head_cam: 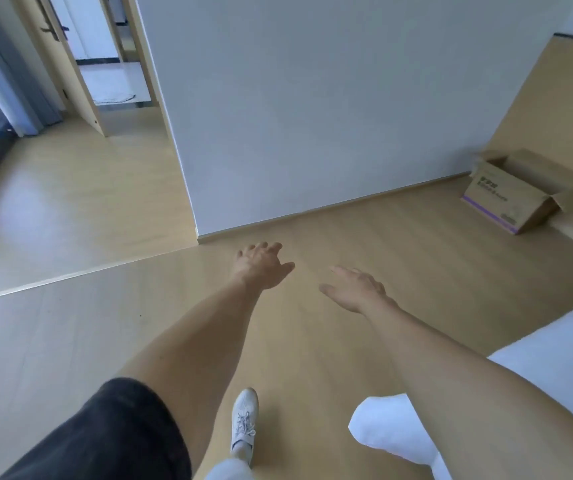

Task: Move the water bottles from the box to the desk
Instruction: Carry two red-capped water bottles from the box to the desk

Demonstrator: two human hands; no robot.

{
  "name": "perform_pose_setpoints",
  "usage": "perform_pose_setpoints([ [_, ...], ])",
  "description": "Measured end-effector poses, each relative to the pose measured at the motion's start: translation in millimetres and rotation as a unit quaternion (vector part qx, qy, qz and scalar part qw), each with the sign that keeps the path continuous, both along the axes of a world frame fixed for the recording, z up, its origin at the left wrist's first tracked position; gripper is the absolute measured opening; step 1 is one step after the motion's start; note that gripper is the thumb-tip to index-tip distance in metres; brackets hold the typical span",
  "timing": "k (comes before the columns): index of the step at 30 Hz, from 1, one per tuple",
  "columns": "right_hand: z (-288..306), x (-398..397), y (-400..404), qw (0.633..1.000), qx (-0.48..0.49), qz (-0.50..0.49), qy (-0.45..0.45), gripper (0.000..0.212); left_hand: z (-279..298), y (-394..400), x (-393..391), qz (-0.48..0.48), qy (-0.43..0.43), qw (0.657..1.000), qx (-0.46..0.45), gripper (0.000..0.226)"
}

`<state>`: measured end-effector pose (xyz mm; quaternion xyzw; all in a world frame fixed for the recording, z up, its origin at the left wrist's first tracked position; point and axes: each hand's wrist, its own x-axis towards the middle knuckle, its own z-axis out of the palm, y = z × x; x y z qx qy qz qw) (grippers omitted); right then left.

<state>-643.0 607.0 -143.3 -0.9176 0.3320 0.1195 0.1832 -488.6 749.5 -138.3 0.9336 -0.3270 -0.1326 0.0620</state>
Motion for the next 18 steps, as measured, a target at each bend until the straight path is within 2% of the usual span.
perform_pose_setpoints([
  [11, 13, 94, -146, 0.985, -0.052, -0.163, 0.022, 0.067, 20, -198, 154, -0.164, 0.021, 0.986, -0.007, 0.067],
  [18, 13, 97, -220, 0.965, -0.051, -0.257, 0.03, 0.067, 20, -321, 165, -0.273, 0.027, 0.962, 0.0, 0.068],
])
